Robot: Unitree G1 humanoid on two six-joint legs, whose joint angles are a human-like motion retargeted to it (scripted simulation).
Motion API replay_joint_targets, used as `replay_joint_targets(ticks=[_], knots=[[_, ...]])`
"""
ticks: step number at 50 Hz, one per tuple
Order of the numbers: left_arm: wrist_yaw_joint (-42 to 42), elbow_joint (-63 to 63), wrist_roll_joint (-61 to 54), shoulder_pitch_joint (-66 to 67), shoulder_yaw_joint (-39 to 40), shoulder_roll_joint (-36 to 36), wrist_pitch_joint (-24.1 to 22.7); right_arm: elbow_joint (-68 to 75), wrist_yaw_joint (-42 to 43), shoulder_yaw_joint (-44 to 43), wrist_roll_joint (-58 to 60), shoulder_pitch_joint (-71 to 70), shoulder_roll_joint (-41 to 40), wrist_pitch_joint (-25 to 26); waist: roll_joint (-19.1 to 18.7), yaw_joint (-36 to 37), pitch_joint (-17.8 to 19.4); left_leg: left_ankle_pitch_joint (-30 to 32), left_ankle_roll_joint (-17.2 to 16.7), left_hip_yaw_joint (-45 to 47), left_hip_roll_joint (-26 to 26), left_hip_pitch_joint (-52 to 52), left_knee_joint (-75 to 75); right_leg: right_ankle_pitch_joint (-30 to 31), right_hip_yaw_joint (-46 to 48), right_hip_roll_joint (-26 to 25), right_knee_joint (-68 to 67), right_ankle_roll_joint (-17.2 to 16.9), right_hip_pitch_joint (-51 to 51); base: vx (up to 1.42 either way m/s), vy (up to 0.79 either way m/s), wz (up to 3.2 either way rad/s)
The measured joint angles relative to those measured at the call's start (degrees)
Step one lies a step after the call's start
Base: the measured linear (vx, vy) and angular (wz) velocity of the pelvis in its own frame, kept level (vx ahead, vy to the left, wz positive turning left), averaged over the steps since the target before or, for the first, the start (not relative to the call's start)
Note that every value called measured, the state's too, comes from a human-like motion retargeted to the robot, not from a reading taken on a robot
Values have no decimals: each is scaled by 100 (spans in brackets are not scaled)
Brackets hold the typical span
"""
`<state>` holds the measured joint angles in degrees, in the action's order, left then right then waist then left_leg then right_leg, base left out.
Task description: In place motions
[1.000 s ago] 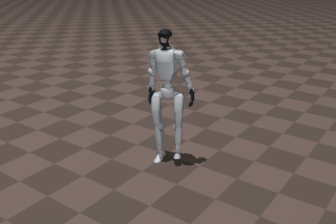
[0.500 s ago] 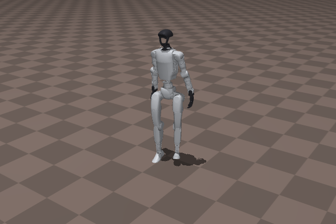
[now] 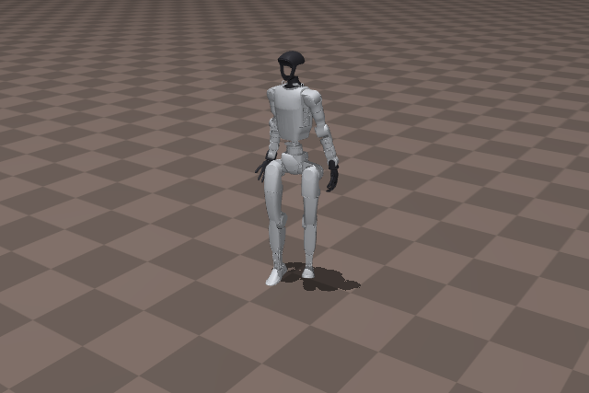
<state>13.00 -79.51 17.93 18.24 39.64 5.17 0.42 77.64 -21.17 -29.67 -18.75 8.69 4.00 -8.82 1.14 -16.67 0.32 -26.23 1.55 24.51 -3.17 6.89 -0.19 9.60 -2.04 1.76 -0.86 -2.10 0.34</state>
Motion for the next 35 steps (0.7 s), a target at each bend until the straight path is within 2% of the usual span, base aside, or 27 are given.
replay_joint_targets(ticks=[5, 9, 15, 24, 30, 35], knots=[[-24, -124, 24, 105, 18, -4, 28, -537, -272, -54, -286, 34, -25, 84, 26, -37, -48, -44, -1, 67, -23, 38, -9, 4, -44, 6, -2, -5, 2, 0, 0, 0], [-34, -190, 41, 151, 59, -15, 41, -1041, -135, -43, -203, 81, -44, 132, 32, -81, -53, -66, 3, 110, -28, 78, -27, 2, -71, -4, -1, -13, 23, 0, 0, 0], [-26, -201, 40, 157, 120, -34, 44, -1997, 903, -93, -471, 111, -209, 79, 34, -138, -38, -86, 6, 167, -24, 138, -47, -8, -106, -17, 0, -28, 73, 0, 0, 0], [-11, -67, 7, 116, 94, -5, 28, -3138, 1361, 149, -209, 148, -245, 195, 76, -148, -72, -109, -1, 241, -42, 172, -77, -14, -129, -5, 2, -48, 77, 0, 0, 0], [2, -4, -17, 68, 111, -16, 14, -3350, 2352, 379, 225, 32, -246, 682, 93, -159, -52, -128, -9, 304, -32, 213, -91, -6, -155, -21, 4, -59, 95, 0, 0, 0], [23, 1, -4, 48, 117, -56, 2, -3176, 3246, 336, -200, -237, -350, 465, 66, -156, -39, -139, -22, 357, -19, 235, -109, -1, -168, -38, -1, -64, 92, 0, 0, 0]])
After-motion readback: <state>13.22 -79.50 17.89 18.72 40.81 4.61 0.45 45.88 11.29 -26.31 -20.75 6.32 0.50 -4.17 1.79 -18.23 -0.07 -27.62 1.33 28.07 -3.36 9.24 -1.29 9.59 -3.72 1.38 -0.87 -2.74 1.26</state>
